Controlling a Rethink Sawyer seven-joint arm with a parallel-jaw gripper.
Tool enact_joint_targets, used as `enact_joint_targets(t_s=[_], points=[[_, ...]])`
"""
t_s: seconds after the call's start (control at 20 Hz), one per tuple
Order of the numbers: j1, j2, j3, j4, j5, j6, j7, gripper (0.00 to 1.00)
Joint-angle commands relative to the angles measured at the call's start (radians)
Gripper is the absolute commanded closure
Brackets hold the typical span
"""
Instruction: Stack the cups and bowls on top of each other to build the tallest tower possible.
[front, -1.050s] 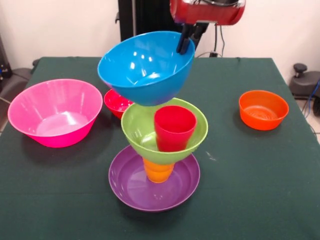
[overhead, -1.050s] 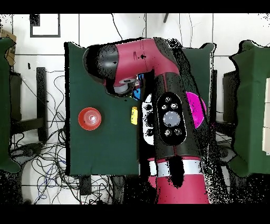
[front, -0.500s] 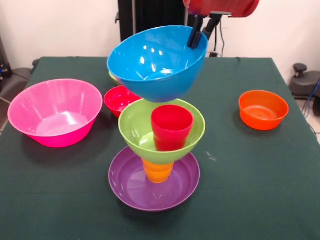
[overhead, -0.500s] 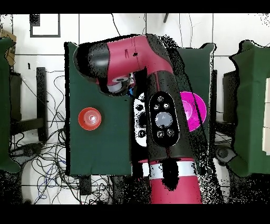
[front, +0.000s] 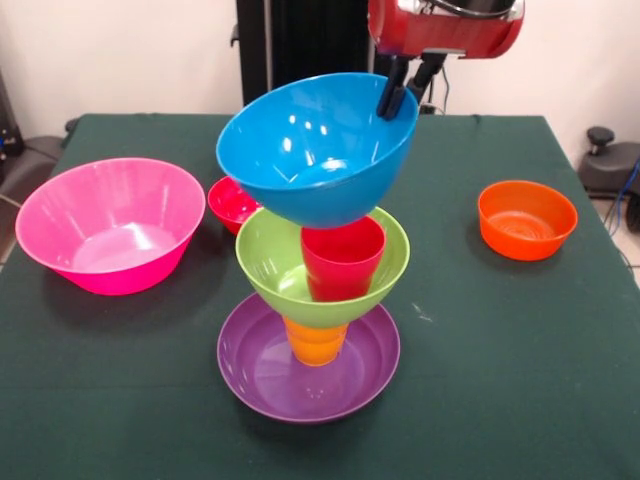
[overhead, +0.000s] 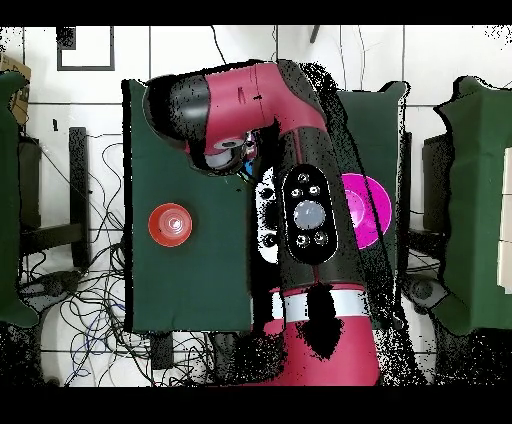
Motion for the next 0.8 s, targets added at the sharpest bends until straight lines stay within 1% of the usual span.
enact_joint_targets(t_s=[0.05,0.2,0.4,0.8], points=[[0.002,0.049,-0.013,0.002,-0.052,0.031,-0.024,1.00],[0.001,0.041,-0.015,0.015,-0.046,0.021,-0.022,1.00],[0.011,0.058,-0.011,-0.008,-0.041,0.035,-0.003,1.00],[0.016,0.075,-0.013,-0.037,-0.053,0.046,-0.009,1.00]])
